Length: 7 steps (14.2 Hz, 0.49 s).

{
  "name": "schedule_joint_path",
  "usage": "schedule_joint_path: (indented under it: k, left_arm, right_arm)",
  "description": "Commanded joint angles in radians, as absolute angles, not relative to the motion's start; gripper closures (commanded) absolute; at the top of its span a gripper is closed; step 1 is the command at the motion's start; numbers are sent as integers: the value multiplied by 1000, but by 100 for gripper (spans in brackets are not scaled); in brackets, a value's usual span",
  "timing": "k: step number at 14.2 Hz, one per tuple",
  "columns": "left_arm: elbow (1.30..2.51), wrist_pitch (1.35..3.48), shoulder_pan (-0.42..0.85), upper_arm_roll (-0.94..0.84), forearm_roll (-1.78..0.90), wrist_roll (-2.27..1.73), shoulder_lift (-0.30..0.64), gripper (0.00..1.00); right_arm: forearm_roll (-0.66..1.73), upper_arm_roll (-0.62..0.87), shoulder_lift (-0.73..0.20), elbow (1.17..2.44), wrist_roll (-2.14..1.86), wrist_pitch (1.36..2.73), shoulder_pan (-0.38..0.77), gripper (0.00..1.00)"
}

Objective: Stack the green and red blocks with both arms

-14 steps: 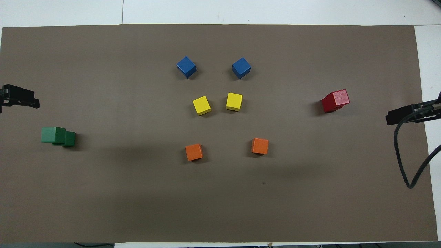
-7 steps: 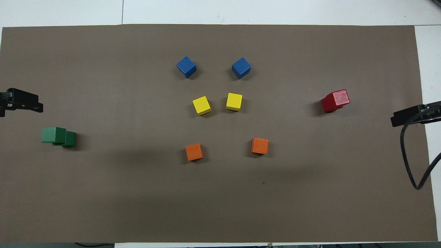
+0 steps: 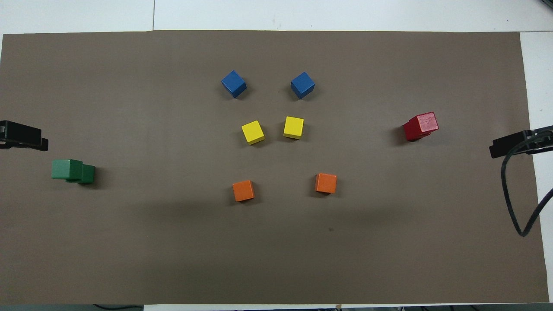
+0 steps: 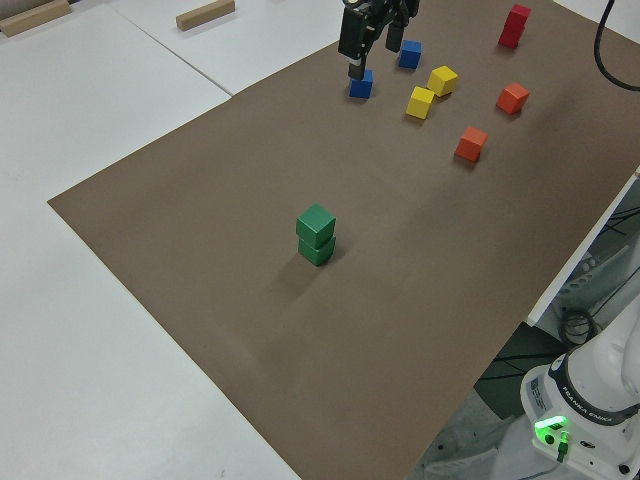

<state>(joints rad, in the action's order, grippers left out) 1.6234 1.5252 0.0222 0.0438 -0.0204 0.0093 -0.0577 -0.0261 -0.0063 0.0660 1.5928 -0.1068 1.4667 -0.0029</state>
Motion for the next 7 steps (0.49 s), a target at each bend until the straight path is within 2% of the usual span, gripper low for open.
schedule_joint_path:
  k: [1, 7]
  left_arm:
    - [1707, 1531, 18, 45, -11, 3, -106, 0]
    - [1704, 1577, 18, 40, -15, -5, -98, 0]
  right_arm:
    - [-34, 6, 51, 1572, -94, 1477, -18, 0]
    - [-34, 6, 51, 1572, -94, 1493, -20, 0]
